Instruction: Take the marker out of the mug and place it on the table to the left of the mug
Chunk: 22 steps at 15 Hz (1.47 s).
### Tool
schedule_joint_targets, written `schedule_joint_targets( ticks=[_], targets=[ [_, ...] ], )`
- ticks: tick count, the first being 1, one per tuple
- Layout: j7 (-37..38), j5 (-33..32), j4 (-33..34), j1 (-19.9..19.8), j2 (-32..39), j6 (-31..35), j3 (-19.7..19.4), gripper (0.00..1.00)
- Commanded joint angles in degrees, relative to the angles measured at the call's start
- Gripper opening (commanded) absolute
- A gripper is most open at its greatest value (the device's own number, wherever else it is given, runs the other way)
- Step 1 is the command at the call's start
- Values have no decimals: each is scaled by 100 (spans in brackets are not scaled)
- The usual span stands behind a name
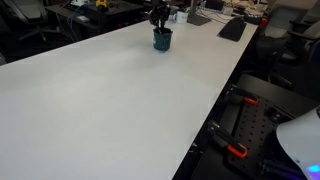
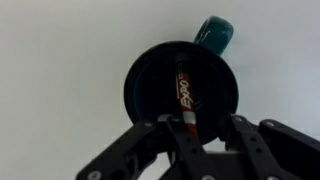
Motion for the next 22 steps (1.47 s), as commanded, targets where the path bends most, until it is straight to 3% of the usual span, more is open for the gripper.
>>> schedule_joint_targets(
  ticks=[1, 2, 3, 5, 7, 9, 11, 14, 22],
  targets=[
    [-414, -214, -376, 28, -203, 412, 73, 37],
    [-517, -249, -415, 19, -201, 486, 77, 39],
    [-592, -274, -444, 7, -191, 542, 74, 63],
    [-720, -262, -494, -32, -189, 621, 84, 68],
    [-814, -257, -545, -61, -198, 681, 87, 63],
    [-899, -279, -611, -80, -190, 747, 75, 38],
    [-978, -278, -684, -103, -198, 766, 78, 29],
    [-1056, -279, -802, -119, -228, 772, 84, 3],
    [-1164, -230, -937, -124, -443, 809, 173, 0]
  ],
)
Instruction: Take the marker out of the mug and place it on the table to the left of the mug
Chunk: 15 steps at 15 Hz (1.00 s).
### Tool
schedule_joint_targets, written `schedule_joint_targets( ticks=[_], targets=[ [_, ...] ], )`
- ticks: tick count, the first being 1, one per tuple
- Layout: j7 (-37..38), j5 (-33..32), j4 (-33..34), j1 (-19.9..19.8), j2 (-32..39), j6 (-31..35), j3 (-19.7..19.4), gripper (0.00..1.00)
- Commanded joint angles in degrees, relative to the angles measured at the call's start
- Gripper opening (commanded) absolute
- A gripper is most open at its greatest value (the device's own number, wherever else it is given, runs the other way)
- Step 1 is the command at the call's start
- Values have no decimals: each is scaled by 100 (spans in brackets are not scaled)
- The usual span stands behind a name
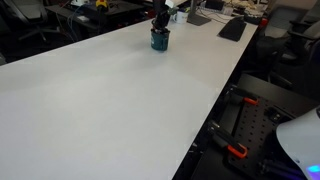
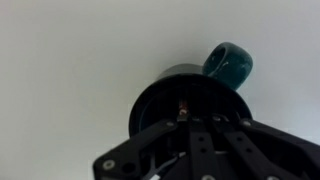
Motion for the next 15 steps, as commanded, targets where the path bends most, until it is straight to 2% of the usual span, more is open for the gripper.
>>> schedule_joint_targets(
  ticks=[1, 6, 7, 9, 15],
  targets=[
    [-156, -55, -316, -56, -317, 197, 128, 0],
    [-71, -173, -409, 39, -447, 690, 98, 0],
    [-45, -206, -436, 54, -484, 699, 86, 23],
    [-37, -224, -437, 57, -533, 605, 87, 34],
    [38, -245, -500, 79, -606, 524, 54, 80]
  ],
)
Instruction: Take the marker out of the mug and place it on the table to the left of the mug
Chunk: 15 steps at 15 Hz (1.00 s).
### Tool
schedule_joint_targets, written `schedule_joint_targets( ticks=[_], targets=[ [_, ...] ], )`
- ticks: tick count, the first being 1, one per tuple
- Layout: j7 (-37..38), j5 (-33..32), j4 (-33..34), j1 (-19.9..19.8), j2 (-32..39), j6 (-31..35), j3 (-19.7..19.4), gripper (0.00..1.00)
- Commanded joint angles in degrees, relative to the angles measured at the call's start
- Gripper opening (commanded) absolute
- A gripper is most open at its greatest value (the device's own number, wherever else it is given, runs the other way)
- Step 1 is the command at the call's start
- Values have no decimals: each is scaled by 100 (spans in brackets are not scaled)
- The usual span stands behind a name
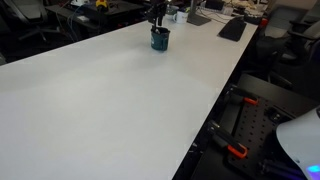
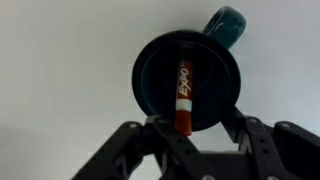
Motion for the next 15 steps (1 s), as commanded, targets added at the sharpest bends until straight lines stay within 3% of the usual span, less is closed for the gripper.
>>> schedule_joint_targets(
  ticks=[1, 3, 6, 8, 9, 11, 13, 15],
  targets=[
    [42, -75, -295, 12, -252, 13, -2, 86],
    [29, -28, -321, -19, -226, 88, 28, 99],
    [45, 6, -311, -42, -166, 83, 36, 97],
    [61, 30, -306, -53, -142, 59, 40, 84],
    [75, 50, -294, -62, -126, 34, 43, 70],
    [99, 82, -269, -75, -105, 14, 42, 58],
    [97, 159, -213, -107, -93, -65, 65, 54],
    [97, 273, -162, -157, -91, -143, 96, 56]
  ],
)
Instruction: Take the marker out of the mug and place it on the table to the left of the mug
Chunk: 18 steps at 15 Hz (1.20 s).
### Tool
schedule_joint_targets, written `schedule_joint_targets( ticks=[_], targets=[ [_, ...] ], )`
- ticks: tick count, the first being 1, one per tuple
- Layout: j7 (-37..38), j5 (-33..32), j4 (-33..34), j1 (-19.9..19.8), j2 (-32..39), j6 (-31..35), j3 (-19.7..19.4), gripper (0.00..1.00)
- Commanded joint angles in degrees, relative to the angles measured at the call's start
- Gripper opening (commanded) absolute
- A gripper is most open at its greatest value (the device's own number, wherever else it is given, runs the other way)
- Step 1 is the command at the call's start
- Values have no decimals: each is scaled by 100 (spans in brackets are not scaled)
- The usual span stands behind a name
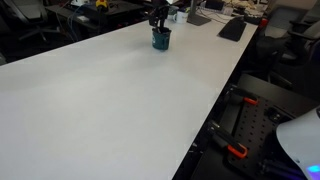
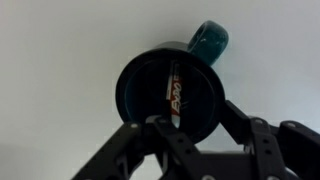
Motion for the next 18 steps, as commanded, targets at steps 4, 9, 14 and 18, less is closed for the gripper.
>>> schedule_joint_targets(
  ticks=[4, 9, 14, 18],
  targets=[
    [92, 593, 155, -256, -121, -340, 191, 57],
    [173, 892, 351, -312, -112, -362, 211, 67],
    [360, 850, 369, -293, -71, -303, 124, 56],
    [457, 790, 378, -300, -11, -252, 24, 51]
  ],
)
